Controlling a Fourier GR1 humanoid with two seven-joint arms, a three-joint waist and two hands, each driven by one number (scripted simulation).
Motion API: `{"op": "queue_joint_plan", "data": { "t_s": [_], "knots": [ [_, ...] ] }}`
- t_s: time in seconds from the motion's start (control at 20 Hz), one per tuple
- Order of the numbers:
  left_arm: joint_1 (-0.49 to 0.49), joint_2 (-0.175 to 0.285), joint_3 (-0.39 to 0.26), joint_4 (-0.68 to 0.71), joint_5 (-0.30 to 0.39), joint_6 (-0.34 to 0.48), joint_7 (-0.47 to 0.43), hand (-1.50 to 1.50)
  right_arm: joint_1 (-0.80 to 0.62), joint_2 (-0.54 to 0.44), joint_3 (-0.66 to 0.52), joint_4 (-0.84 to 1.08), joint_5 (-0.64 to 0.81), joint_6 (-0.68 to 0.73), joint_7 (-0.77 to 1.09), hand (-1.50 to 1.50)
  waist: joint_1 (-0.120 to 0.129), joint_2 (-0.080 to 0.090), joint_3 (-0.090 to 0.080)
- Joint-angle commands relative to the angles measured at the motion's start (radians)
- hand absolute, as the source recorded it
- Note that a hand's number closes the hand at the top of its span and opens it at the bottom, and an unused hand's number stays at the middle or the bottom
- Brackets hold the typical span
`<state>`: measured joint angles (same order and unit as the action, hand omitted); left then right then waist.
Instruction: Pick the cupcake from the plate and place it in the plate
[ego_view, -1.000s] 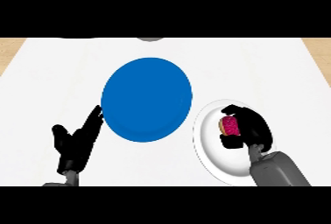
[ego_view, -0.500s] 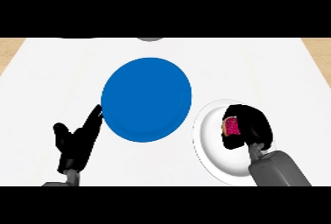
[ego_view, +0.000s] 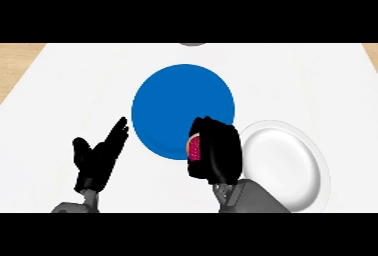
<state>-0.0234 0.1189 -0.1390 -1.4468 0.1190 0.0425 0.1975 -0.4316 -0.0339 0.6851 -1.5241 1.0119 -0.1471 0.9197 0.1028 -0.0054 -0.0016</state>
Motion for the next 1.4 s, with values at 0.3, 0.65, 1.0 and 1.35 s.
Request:
{"op": "queue_joint_plan", "data": {
  "t_s": [0.3,0.65,1.0,1.35],
  "knots": [
    [-0.014,-0.014,-0.026,0.039,-0.005,-0.009,0.036,0.00,-0.238,0.033,0.133,0.006,0.183,-0.218,0.327,1.50,0.036,-0.003,-0.003],
    [-0.022,-0.011,-0.016,0.045,-0.007,-0.003,0.042,0.00,-0.265,0.033,0.083,0.010,0.263,-0.342,0.431,1.50,0.018,0.007,0.001],
    [-0.024,-0.013,-0.010,0.037,-0.010,0.008,0.045,0.00,-0.256,0.033,0.077,0.040,0.381,-0.461,0.482,1.50,-0.010,0.010,0.001],
    [0.033,-0.008,-0.010,0.013,-0.001,-0.004,0.033,0.00,-0.260,0.033,-0.033,0.158,0.511,-0.530,0.530,1.50,-0.017,0.015,0.002]
  ]
}}
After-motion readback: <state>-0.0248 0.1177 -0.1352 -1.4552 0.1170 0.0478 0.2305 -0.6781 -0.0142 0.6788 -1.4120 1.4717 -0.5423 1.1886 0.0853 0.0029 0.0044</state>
